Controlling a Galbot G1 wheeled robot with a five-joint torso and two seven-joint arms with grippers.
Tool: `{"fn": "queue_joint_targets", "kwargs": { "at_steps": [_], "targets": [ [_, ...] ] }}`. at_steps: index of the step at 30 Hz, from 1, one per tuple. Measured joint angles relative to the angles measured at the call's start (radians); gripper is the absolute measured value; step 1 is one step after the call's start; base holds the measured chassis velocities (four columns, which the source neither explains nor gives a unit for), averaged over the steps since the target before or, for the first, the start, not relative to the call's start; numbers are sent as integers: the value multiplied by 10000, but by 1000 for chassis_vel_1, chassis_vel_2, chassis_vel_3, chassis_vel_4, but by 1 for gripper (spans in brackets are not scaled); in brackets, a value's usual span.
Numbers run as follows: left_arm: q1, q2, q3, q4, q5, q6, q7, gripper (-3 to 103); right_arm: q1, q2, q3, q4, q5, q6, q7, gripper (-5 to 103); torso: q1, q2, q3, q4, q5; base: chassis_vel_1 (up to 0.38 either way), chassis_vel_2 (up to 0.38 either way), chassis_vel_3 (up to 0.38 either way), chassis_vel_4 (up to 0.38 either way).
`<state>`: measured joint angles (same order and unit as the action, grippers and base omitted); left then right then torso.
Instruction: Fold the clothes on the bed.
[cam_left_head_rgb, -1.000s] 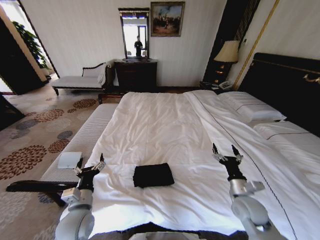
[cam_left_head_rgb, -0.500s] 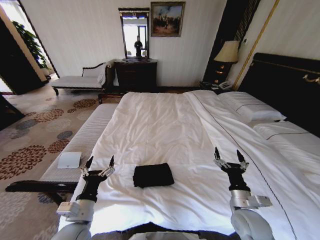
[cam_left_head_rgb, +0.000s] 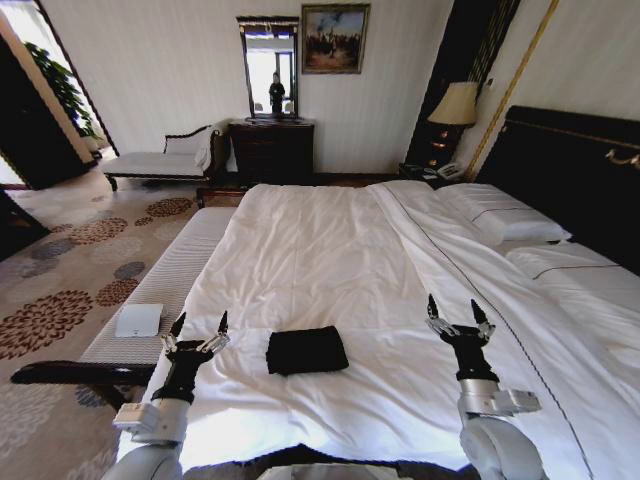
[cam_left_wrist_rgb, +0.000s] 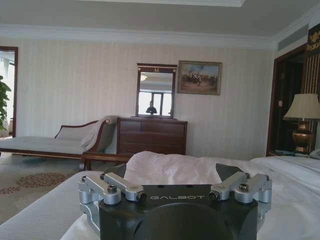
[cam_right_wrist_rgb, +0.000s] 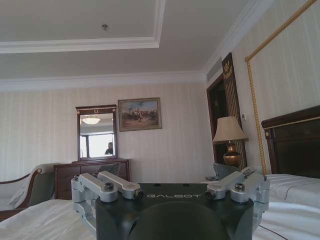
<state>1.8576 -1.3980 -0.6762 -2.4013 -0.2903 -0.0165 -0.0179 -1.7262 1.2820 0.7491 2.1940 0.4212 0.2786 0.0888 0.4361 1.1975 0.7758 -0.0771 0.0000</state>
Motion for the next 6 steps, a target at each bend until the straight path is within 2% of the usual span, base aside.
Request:
{"fn": "queue_joint_targets", "kwargs": {
  "at_steps": [6],
  "targets": [
    [-4, 1, -5, 9, -7, 7, -12, 100, 8, -6, -9, -11, 12, 0, -4, 100, 0, 0, 0, 0, 0, 0, 0, 0, 0]
  ]
}}
